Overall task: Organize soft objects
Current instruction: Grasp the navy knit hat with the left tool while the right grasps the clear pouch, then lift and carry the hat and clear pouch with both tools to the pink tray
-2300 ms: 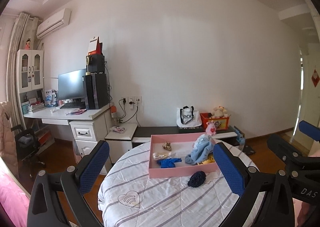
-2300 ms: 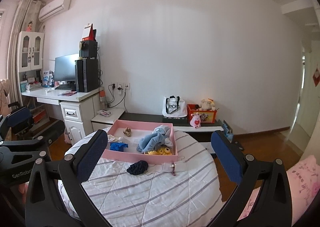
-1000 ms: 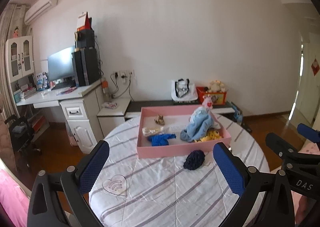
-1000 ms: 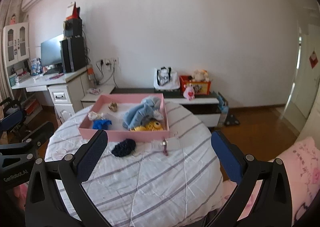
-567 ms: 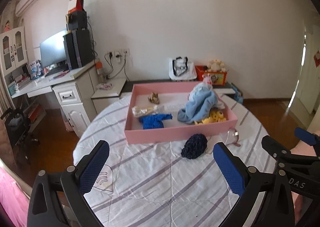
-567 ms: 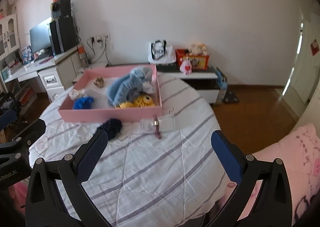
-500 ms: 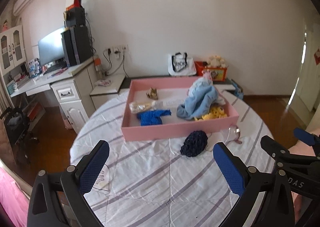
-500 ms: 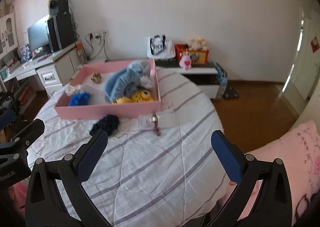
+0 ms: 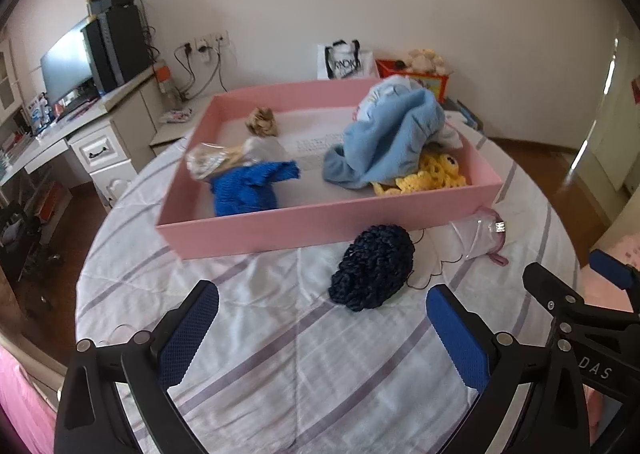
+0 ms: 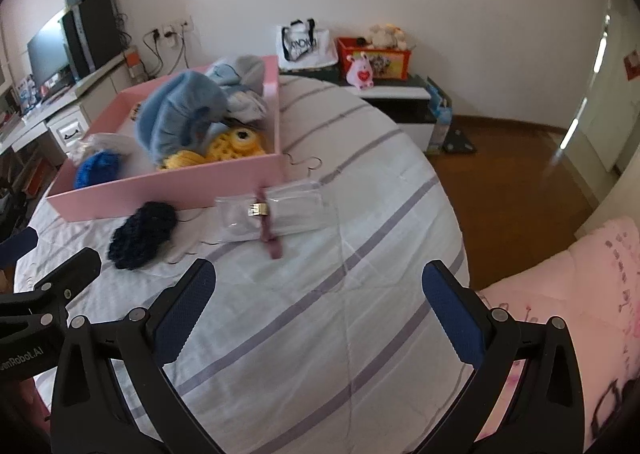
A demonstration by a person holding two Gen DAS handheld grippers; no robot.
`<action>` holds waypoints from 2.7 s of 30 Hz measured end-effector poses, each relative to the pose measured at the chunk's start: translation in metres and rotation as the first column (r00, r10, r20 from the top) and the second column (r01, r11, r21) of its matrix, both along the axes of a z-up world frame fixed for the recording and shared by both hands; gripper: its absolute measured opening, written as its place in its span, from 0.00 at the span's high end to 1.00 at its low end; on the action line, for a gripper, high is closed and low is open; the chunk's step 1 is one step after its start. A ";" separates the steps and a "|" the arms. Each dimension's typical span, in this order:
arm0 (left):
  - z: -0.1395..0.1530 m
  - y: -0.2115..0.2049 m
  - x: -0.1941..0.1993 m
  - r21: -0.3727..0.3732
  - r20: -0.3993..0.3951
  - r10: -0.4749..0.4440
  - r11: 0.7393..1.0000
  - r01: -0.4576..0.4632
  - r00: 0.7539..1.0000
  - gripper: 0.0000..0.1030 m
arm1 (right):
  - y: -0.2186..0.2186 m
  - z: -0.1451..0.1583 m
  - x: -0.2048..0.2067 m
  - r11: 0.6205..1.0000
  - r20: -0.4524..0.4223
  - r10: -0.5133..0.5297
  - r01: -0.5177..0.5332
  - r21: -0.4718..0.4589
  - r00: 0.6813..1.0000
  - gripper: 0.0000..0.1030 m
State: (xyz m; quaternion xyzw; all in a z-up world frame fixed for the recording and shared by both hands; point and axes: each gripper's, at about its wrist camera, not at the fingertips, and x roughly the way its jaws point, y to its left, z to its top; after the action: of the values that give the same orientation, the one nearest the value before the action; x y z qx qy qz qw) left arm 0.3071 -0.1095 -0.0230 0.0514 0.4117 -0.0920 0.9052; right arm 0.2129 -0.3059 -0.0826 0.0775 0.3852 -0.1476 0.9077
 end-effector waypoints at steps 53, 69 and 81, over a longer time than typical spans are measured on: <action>-0.059 0.028 0.063 -0.059 -0.138 0.053 0.996 -0.062 0.989 0.78 | 0.011 -0.027 0.077 0.998 -0.112 0.050 -0.045 0.045 0.992 0.00; -0.057 0.029 0.067 -0.053 -0.133 0.058 0.996 -0.065 0.989 0.78 | 0.019 -0.017 0.064 0.997 -0.068 0.074 -0.072 0.029 0.995 0.23; -0.032 0.031 0.033 -0.068 -0.066 0.057 0.996 -0.062 0.996 0.78 | 0.035 0.010 0.033 0.994 0.005 0.114 -0.114 0.003 0.994 0.23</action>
State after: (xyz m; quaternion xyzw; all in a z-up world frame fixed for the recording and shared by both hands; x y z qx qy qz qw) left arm 0.3398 -0.0787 -0.0549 0.0042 0.4386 -0.0808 0.8951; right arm 0.2462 -0.2707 -0.0725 0.0572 0.3871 -0.0950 0.9153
